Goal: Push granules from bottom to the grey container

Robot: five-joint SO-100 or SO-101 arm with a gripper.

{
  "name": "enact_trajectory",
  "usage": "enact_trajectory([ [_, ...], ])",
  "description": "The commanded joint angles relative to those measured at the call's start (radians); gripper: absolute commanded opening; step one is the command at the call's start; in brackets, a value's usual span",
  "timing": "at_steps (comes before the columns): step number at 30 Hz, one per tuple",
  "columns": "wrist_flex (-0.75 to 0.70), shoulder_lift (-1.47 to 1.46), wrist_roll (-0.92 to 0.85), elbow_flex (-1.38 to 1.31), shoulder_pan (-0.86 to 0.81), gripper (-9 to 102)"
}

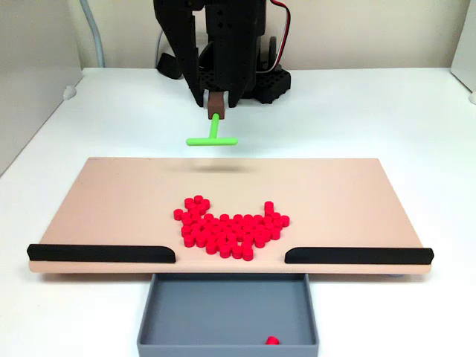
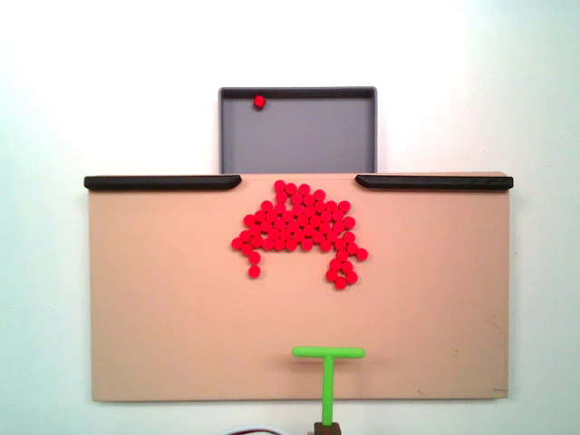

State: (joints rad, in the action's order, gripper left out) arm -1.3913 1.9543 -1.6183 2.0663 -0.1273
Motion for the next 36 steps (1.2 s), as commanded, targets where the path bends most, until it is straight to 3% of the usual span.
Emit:
enact_trajectory([
  [1, 0.063, 0.02, -0.023, 0.025, -0.015, 0],
  [13, 0.319, -0.034, -0.081, 0.176, -0.041, 0],
  [22, 0.397, -0.109, -0.081, 0.176, -0.046, 0],
  [36, 0.4, -0.216, -0.089, 0.081, -0.037, 0],
])
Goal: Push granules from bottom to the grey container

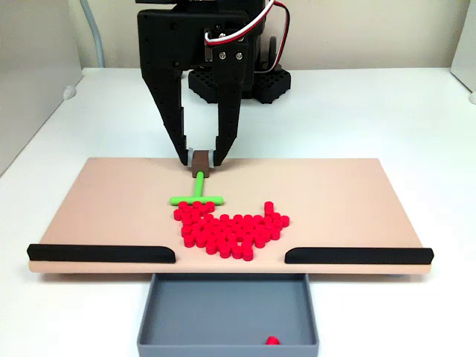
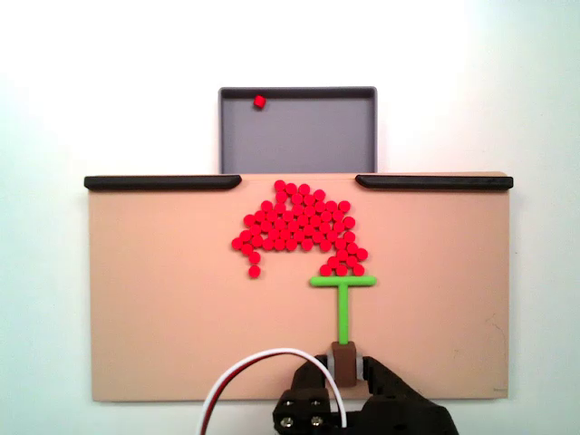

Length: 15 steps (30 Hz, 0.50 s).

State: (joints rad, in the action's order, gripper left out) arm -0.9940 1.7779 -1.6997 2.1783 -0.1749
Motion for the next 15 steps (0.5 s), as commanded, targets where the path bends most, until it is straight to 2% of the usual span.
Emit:
enact_trajectory([
  [1, 0.003, -0.051, -0.005, -0.043, 0.014, 0],
  [10, 0.003, -0.104, 0.0, -0.112, 0.028, 0],
  [15, -0.026, -0.034, 0.011, -0.118, 0.041, 0],
])
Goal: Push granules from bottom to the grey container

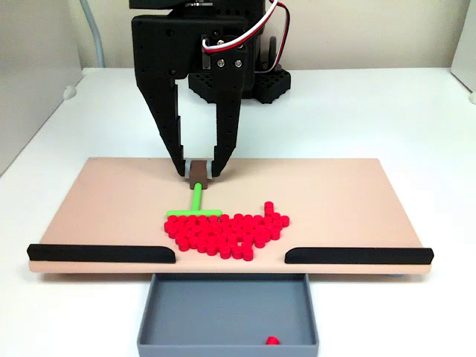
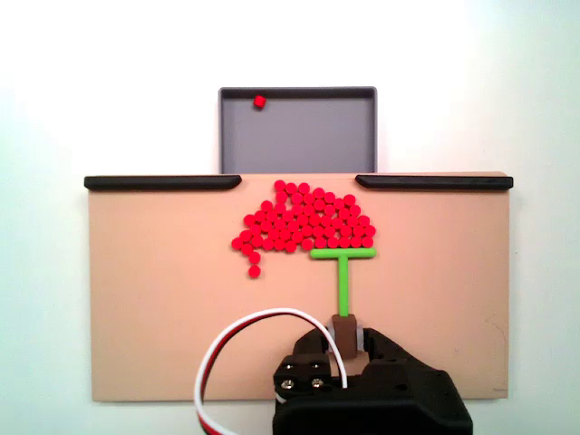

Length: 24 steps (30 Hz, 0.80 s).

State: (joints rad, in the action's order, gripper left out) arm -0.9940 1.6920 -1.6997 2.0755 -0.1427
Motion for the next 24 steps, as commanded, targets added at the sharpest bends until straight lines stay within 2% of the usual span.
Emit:
enact_trajectory([
  [1, -0.054, 0.071, 0.005, -0.021, 0.011, 0],
  [13, -0.554, 0.344, 0.061, -0.224, 0.051, 0],
  [19, -0.571, 0.37, 0.216, -0.227, 0.138, 0],
  [24, -0.569, 0.356, 0.219, -0.227, 0.147, 0],
])
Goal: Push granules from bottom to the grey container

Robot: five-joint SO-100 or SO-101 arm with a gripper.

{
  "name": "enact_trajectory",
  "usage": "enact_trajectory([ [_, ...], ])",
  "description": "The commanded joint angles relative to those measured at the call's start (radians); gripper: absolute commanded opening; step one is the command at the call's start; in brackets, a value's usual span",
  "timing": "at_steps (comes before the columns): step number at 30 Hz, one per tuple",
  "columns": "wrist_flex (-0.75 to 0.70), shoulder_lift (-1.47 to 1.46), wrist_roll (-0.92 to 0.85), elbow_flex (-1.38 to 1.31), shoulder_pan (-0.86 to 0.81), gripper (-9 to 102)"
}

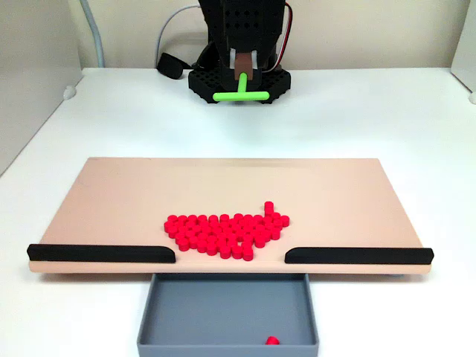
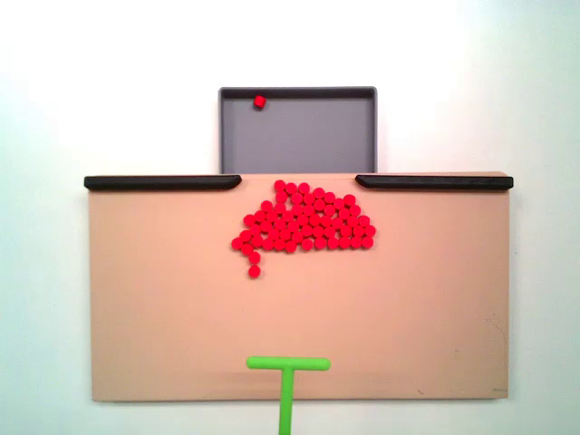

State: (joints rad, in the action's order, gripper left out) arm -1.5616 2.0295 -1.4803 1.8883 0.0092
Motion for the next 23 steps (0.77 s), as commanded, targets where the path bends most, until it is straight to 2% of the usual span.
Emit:
enact_trajectory([
  [1, 0.006, 0.014, 0.0, -0.04, -0.009, 0],
  [4, 0.005, 0.003, -0.069, -0.04, -0.026, 0],
  [23, 0.0, 0.005, -0.057, -0.026, -0.015, 0],
])
